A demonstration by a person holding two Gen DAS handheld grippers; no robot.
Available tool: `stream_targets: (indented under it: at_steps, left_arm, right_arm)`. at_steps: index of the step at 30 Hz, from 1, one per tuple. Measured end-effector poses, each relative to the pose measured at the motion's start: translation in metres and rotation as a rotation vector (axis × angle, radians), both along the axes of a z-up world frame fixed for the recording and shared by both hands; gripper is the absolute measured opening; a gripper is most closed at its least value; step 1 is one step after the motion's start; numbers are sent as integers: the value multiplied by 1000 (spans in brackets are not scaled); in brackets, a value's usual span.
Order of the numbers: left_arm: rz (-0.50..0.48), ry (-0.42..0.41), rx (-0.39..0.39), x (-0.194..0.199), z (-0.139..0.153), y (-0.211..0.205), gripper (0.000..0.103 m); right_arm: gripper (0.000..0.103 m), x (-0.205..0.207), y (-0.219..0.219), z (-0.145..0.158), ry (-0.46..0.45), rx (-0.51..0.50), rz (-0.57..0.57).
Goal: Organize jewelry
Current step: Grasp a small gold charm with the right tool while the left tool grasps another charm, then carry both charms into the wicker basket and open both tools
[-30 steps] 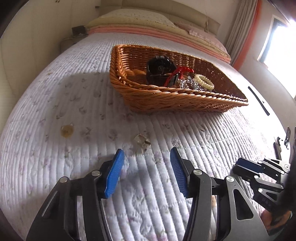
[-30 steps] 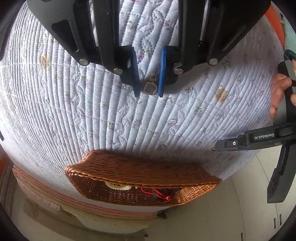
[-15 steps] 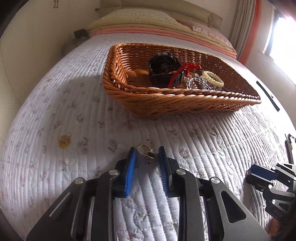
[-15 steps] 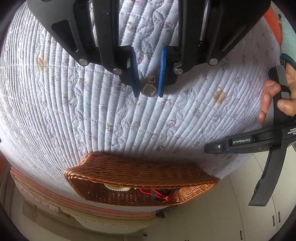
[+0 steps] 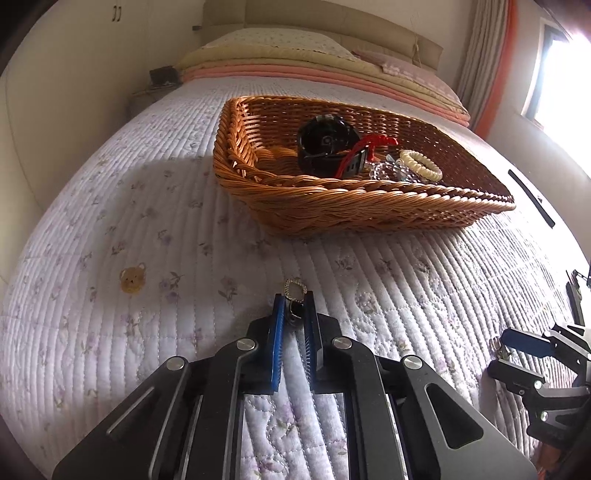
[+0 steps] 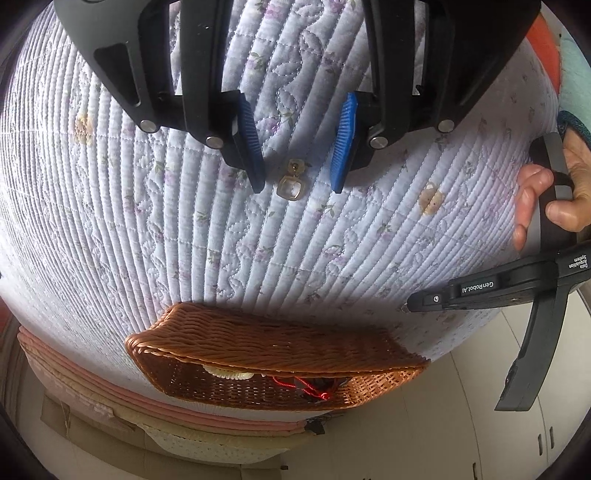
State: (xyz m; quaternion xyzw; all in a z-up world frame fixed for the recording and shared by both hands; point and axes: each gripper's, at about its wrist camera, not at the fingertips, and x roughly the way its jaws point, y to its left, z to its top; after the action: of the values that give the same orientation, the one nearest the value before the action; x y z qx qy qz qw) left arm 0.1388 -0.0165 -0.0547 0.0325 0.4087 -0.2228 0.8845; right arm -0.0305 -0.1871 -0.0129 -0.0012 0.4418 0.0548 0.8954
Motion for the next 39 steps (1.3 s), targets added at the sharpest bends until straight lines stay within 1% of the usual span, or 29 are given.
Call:
stream_targets:
  at_steps: [1,3,4,6,8,12,16,18,23,27,30,34,36,39]
  left_arm:
    - [-4,-2,0,-1,0,0,8]
    - [-5,-6,2,-2,1,-1,8]
    - [-8,-9,1,-3,1,-2,8]
    - [-19,-20,-5,-5,2,-2,8]
    - [-28,-36,-10,-8,4,-2,8]
    - [-50,-88,-36,-19,13,0,8]
    - [-62,-105,-60,-27,22,4,8]
    - [-77,-117,-110,-35,31,9,8]
    - [-111,-169,-208,-53,56,16,8]
    - [-132,-235,-252,-59,85,12,8]
    - [-152,-283,-268,-55,107,3,8]
    - [-157,-338,-267,-38,130,-15,8]
    - [-147,-338,-269,-22,134,-23,8]
    - [-112,-315,-269,9,129,-34,8]
  right_arm:
    - [33,0,2,0,-2,-16,0]
    - [25,-3,6,-1,-4,-35,7]
    - [8,-5,9,-1,-4,-40,13]
    - [9,-10,15,-1,-18,-81,13]
    - [9,-12,17,0,-29,-89,11]
    - [9,-18,7,8,-59,-26,8]
    - [9,-18,-4,20,-65,51,4]
    - [9,-19,-8,28,-78,76,3]
    - [9,-21,-11,54,-135,84,0]
    - [9,-17,-14,81,-195,86,-2]
    - [9,-6,-18,105,-252,87,-8]
    - [9,25,-28,132,-321,86,-49]
    - [9,48,-33,138,-324,111,-53]
    - [9,91,-43,140,-304,141,-70]
